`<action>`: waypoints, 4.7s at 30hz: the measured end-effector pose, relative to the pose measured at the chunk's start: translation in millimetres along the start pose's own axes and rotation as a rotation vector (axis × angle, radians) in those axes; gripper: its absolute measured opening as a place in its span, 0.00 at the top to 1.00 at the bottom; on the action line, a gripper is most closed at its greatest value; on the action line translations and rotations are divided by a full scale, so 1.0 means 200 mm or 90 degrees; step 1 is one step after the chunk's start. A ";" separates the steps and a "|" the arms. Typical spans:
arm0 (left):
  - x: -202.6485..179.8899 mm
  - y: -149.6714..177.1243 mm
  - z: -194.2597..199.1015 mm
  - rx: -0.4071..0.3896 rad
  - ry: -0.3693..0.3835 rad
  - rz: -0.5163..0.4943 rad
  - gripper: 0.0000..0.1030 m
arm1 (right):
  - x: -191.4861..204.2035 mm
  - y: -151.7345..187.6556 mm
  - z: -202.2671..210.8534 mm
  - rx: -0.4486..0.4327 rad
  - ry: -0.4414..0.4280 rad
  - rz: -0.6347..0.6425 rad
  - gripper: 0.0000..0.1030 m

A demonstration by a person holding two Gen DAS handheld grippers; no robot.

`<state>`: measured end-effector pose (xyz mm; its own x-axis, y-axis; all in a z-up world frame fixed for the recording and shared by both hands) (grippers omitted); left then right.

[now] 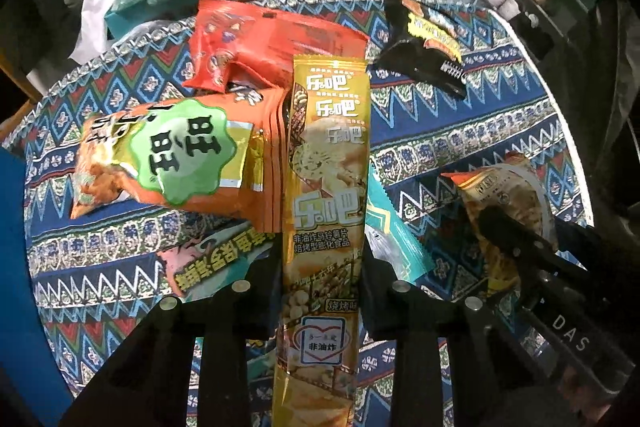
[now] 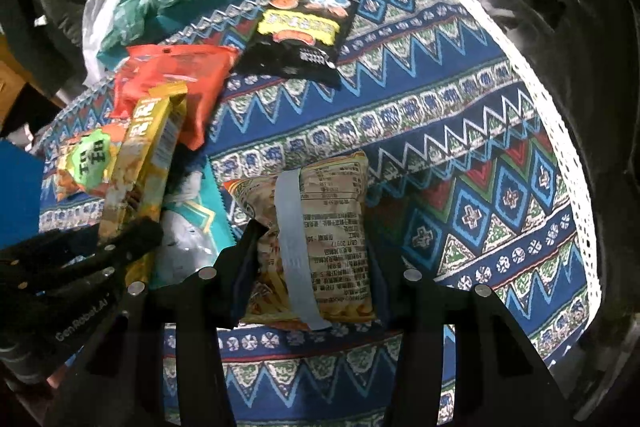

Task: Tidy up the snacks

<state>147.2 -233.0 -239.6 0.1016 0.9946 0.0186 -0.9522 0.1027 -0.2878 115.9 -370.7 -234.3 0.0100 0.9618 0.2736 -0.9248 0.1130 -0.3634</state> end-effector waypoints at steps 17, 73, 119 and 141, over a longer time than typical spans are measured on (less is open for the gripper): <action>0.15 0.07 0.30 -0.038 0.037 0.036 0.70 | 0.19 -0.03 0.16 -0.037 -0.031 0.038 0.54; 1.54 0.50 0.91 -0.158 -0.038 0.314 0.70 | 1.83 0.08 0.28 -0.029 -0.198 0.310 0.54; 1.89 0.60 0.82 -0.145 -0.038 0.408 0.54 | 2.20 0.19 0.05 0.020 -0.182 0.359 0.35; 1.40 0.43 0.79 -0.130 -0.032 0.287 0.45 | 1.65 0.11 0.16 -0.001 -0.144 0.296 0.35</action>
<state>47.6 55.9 -107.5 -0.3263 0.9393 -0.1061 -0.8213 -0.3373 -0.4601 87.3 -59.0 -123.8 -0.4842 0.8328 0.2684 -0.8117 -0.3130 -0.4932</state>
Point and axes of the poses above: each gripper's, at about its wrist camera, not at the fingertips, and z roughly against the way its jaws point, x to its left, y to its underside, the point moved 4 cm from there along -z, roughly the way its jaws point, and after that the axes turned 8 degrees about -y, right-handed, at the moved point
